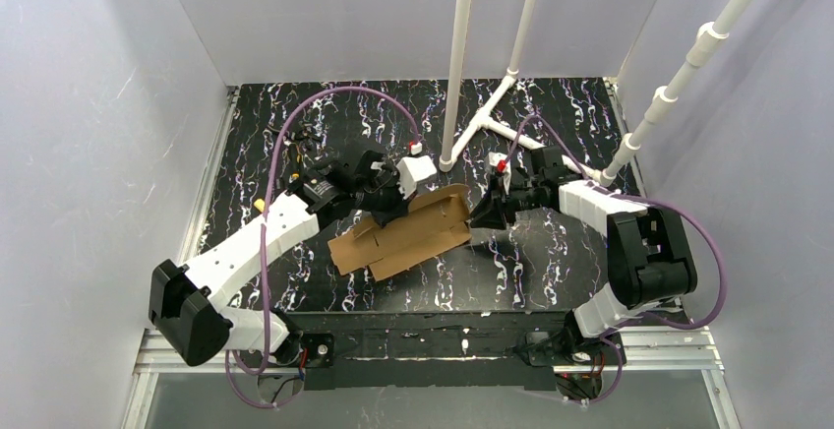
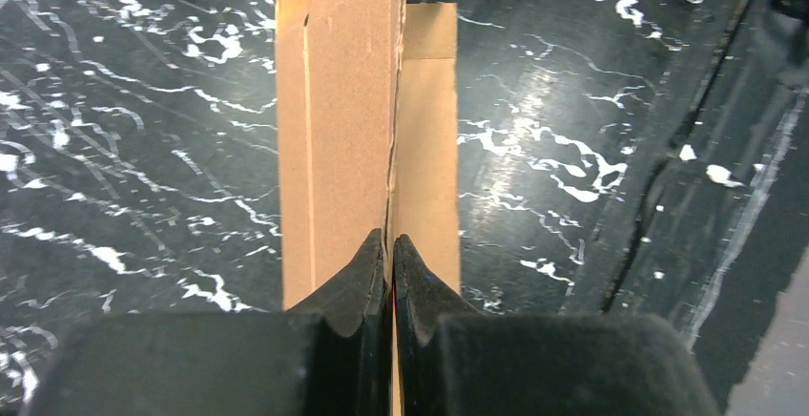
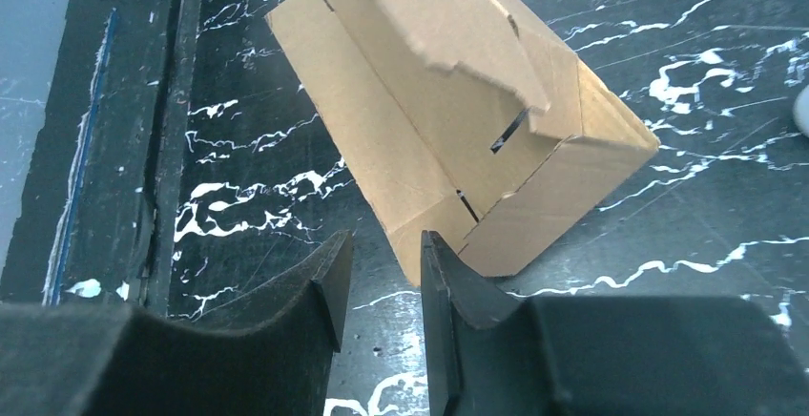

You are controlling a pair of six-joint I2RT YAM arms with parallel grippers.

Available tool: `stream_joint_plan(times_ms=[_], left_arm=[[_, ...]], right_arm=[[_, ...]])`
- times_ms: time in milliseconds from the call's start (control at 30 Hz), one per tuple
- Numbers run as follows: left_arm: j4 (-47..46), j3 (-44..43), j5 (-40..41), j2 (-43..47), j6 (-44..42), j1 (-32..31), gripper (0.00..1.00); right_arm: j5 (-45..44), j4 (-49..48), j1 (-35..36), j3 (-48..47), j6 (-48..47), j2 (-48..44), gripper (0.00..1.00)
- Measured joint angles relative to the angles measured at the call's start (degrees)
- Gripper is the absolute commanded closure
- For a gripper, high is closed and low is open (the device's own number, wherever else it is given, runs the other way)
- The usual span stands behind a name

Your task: Fold the paper box

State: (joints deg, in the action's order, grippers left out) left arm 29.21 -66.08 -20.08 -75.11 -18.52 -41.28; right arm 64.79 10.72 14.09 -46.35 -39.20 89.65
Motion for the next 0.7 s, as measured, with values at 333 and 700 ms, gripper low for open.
stream_joint_plan(times_ms=[333,700], left_arm=[[1.33,-3.91,9.42,0.76,-6.45,0.00,1.00],[2.36,-7.41,16.17,0.90,-10.12,-0.11,1.00]], right_arm=[[-0.37,14.91,-2.89,-11.61,-8.81,-0.04,0.38],[-15.34,-5.86,-1.25,-6.38,18.49,-3.67,0.08]])
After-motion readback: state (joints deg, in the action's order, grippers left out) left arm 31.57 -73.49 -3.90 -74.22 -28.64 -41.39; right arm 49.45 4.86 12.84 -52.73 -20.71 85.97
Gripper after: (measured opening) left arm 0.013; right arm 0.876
